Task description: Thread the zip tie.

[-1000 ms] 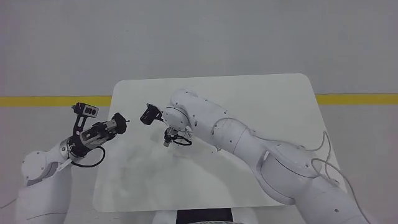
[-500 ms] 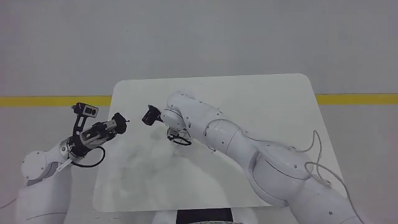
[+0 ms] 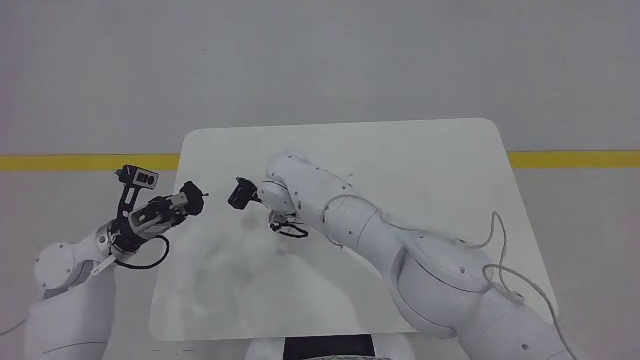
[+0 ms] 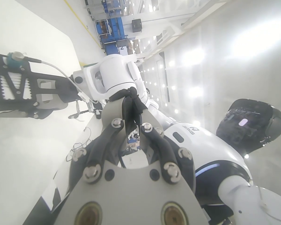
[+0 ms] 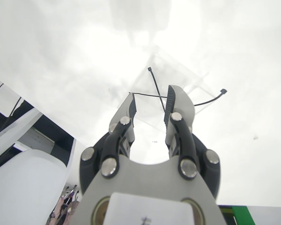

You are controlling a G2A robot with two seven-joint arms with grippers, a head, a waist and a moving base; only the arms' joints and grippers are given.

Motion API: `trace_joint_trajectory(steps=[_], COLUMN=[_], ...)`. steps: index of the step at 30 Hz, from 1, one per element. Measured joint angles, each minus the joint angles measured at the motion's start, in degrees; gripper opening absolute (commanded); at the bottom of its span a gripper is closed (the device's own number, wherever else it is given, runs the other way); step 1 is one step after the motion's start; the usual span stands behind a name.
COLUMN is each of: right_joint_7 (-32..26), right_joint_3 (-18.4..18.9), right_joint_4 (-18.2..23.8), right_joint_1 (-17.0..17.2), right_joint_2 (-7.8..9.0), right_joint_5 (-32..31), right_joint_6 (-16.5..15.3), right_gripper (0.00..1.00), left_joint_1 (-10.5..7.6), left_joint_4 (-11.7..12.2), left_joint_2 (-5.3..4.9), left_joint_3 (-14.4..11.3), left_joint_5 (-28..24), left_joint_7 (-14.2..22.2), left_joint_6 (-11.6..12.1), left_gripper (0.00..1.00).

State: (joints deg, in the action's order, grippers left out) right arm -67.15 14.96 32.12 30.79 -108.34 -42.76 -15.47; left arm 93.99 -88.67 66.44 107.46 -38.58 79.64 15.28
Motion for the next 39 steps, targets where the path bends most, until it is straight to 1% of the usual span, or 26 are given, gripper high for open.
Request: trace_joint_trajectory(steps=[3, 6, 13, 16, 19, 23, 28, 32, 39], right_joint_7=[-0.41, -0.78, -0.44, -0.09, 0.16, 0.93, 1.89, 2.01, 2.15], right_joint_3=[-0.14, -0.27, -0.59, -0.7, -1.09, -1.76, -2.84, -3.62, -4.73], right_joint_4=[-1.54, -3.07, -6.39, -7.63, -8.55, -8.85, -8.75, -8.83, -9.15], right_joint_1=[0.06, 0.13, 0.22, 0.35, 0.52, 0.65, 0.86, 1.09, 1.18], right_joint_2=[-0.8, -1.63, -3.65, -4.5, -5.18, -5.41, -5.49, -5.51, -5.55], right_joint_5=[-0.13, -0.16, -0.73, -1.02, -1.65, -2.05, -2.59, -2.37, -1.33], right_joint_6=[-0.47, -1.3, -2.62, -2.56, -2.17, -1.38, -0.23, -0.17, -0.2], right_gripper=[0.27, 0.2, 0.26, 0.31, 0.33, 0.33, 0.29, 0.3, 0.27], left_joint_1=[0.0, 0.0, 0.0, 0.0, 0.0, 0.0, 0.0, 0.0, 0.0], left_joint_4=[0.0, 0.0, 0.0, 0.0, 0.0, 0.0, 0.0, 0.0, 0.0], left_joint_2=[0.0, 0.0, 0.0, 0.0, 0.0, 0.0, 0.0, 0.0, 0.0], left_joint_3=[0.0, 0.0, 0.0, 0.0, 0.0, 0.0, 0.0, 0.0, 0.0], left_joint_5=[0.0, 0.0, 0.0, 0.0, 0.0, 0.0, 0.0, 0.0, 0.0], left_joint_7=[0.0, 0.0, 0.0, 0.0, 0.0, 0.0, 0.0, 0.0, 0.0], left_joint_6=[0.0, 0.0, 0.0, 0.0, 0.0, 0.0, 0.0, 0.0, 0.0], left_gripper=[0.0, 0.0, 0.0, 0.0, 0.0, 0.0, 0.0, 0.0, 0.0])
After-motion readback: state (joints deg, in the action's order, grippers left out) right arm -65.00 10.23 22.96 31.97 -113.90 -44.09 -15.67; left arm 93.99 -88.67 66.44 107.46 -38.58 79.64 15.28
